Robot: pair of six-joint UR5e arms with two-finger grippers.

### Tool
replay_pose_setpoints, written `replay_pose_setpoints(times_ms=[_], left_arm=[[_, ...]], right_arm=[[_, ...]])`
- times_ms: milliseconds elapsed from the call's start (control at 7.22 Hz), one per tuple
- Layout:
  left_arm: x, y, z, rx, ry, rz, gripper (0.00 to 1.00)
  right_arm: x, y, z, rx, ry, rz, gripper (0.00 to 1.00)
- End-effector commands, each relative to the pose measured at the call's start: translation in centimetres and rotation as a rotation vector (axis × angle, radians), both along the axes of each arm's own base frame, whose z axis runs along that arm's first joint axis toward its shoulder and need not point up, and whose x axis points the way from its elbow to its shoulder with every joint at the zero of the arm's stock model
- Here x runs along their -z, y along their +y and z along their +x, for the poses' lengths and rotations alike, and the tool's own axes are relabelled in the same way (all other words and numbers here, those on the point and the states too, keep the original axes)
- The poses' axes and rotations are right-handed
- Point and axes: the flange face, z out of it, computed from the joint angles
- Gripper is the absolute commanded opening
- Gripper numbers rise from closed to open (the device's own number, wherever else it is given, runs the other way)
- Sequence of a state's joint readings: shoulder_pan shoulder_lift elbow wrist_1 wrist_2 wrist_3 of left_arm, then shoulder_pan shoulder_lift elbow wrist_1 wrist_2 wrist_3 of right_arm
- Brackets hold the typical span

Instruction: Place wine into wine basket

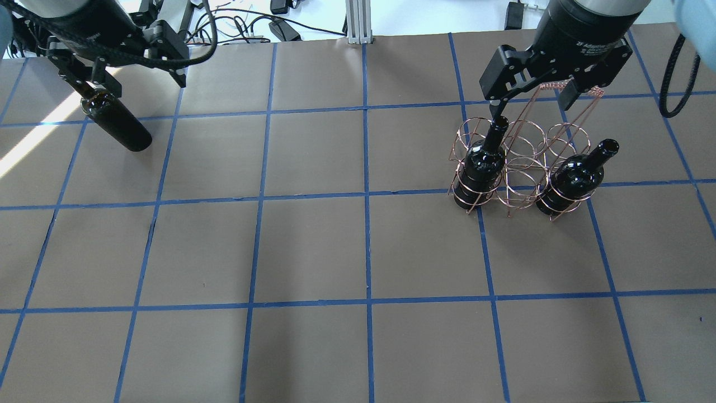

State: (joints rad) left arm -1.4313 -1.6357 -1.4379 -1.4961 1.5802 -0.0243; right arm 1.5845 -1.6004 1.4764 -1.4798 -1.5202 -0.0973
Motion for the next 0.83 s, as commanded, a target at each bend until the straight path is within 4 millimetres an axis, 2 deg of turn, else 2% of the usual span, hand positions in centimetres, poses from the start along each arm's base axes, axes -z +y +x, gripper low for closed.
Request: replay_pose_setpoints(times_ms=[0,138,277,415,554,692], left_arm=[[3.4,-4.0,12.4,-0.028,-0.013,0.025,1.0],[5.6,-6.0,16.1,-0.019,-0.031,-0.002,1.0],[7.1,-8.6,18.1,-0.021,-0.056,-0.071,1.0],[9.5,-11.2,19.4,-0.009,-0.015,-0.066,1.0],[10.5,-13.1,21.9,0.046,-0.019,-0.065,1.0],[11.6,-13.7,23.4,0.058,-0.005,-0.06,1.0]], right_arm=[[0.0,0.0,0.0,-0.002,0.002,-0.002,1.0],[0.0,0.0,0.0,0.001,0.0,-0.002,1.0],[0.0,0.0,0.0,0.001,0.0,-0.002,1.0],[0.0,0.0,0.0,0.001,0.0,-0.002,1.0],[-0.1,0.1,0.0,0.001,0.0,-0.004,1.0],[-0.1,0.1,0.0,0.001,-0.002,-0.004,1.0]])
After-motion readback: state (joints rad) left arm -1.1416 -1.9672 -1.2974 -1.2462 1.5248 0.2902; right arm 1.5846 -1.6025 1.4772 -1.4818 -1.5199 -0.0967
